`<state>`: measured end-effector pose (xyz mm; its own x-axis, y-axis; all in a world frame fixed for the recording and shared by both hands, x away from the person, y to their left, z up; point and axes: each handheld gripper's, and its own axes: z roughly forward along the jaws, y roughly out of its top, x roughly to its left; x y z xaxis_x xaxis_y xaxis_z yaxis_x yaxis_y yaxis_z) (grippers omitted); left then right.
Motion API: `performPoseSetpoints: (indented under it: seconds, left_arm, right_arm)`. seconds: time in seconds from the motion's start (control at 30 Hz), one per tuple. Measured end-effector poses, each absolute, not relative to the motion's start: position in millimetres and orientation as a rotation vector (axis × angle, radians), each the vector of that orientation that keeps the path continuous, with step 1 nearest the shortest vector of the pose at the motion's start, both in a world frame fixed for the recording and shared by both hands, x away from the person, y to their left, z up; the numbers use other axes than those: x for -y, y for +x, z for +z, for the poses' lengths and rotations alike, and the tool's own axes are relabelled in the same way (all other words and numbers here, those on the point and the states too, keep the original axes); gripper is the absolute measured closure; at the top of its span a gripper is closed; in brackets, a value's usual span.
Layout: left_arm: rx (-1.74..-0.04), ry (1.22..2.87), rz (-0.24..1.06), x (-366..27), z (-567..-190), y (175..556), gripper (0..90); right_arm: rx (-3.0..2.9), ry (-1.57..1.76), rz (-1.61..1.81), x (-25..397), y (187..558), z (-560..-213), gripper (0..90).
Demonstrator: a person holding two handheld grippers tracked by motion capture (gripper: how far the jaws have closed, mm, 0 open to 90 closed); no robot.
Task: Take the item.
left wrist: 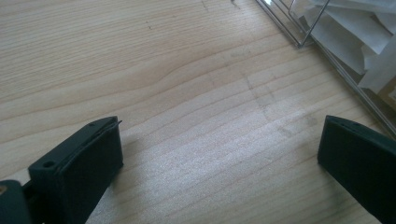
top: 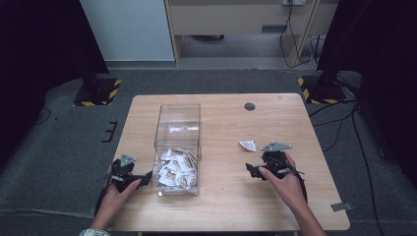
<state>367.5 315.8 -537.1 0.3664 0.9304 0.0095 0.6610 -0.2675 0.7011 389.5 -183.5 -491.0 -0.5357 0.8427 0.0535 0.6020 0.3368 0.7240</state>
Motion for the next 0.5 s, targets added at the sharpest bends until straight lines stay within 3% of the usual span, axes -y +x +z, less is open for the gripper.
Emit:
performPoseSetpoints:
  seconds: [0.33,0.5]
  left_arm:
    - [-1.373,2.022,0.573,-315.7,-537.1,367.3,0.0]
    - [-1.372,2.022,0.573,-315.7,-537.1,367.3,0.0]
  right_arm:
    - [-2.374,1.275,0.886,178.9,374.8,-530.2,6.2]
    - [-2.347,1.261,0.894,176.7,372.7,-533.6,3.6]
